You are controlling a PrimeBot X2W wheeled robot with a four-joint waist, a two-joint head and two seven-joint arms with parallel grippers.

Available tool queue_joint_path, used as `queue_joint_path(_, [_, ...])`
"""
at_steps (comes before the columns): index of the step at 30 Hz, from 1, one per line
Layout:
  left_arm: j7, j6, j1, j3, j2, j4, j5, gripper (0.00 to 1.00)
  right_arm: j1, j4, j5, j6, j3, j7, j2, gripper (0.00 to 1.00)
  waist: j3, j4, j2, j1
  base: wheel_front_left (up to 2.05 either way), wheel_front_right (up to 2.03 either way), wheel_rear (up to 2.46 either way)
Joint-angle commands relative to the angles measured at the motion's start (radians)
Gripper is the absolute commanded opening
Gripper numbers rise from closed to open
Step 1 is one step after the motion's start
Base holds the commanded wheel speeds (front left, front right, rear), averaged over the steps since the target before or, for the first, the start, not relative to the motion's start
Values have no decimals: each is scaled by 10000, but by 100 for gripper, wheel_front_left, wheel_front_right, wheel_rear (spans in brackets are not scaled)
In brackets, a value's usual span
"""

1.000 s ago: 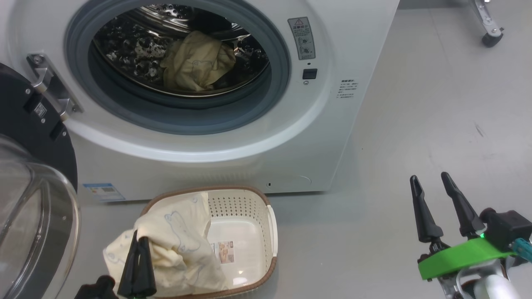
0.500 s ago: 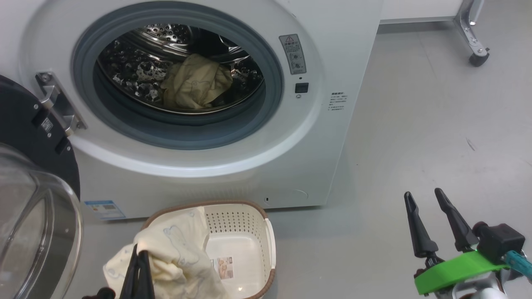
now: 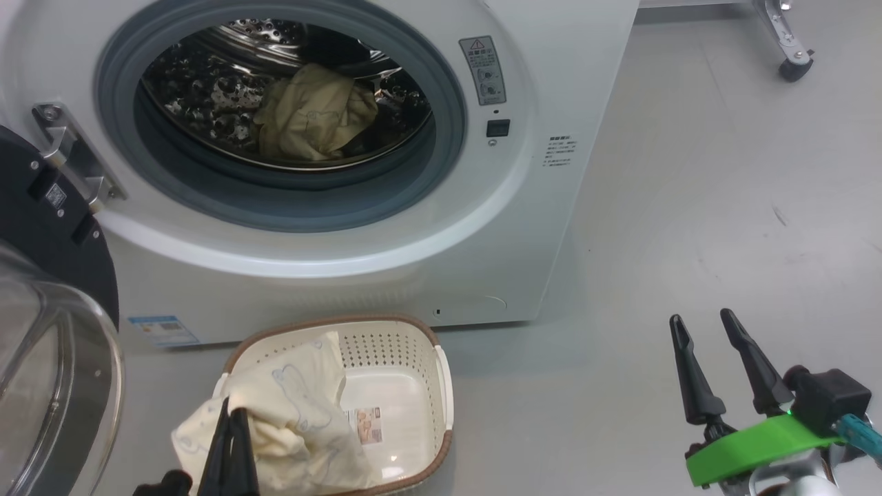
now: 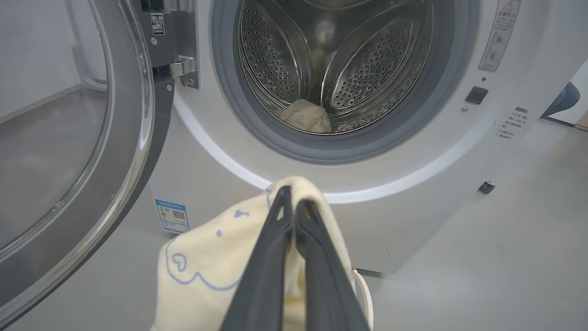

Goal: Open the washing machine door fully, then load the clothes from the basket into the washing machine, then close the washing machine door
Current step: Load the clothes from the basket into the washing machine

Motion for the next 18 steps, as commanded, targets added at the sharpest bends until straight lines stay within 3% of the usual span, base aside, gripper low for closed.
queue_joint_path(1, [-111, 18, -556, 281, 56, -464, 11, 0, -402, -360, -33, -29, 140, -95, -69, 100, 128, 9, 0, 0, 0, 0, 0])
queue_joint_path(12, [-111, 16, -2270, 95, 56, -726, 214, 0, -1141, -500, 123, -29, 412, -95, 152, 100, 1457, -236, 0, 0, 0, 0, 0])
queue_joint_path(18, [-111, -262, -3937, 382, 70, -476, 653, 0, -1665, -466, 248, -29, 561, -95, 350, 100, 2346, -524, 0, 0, 0, 0, 0])
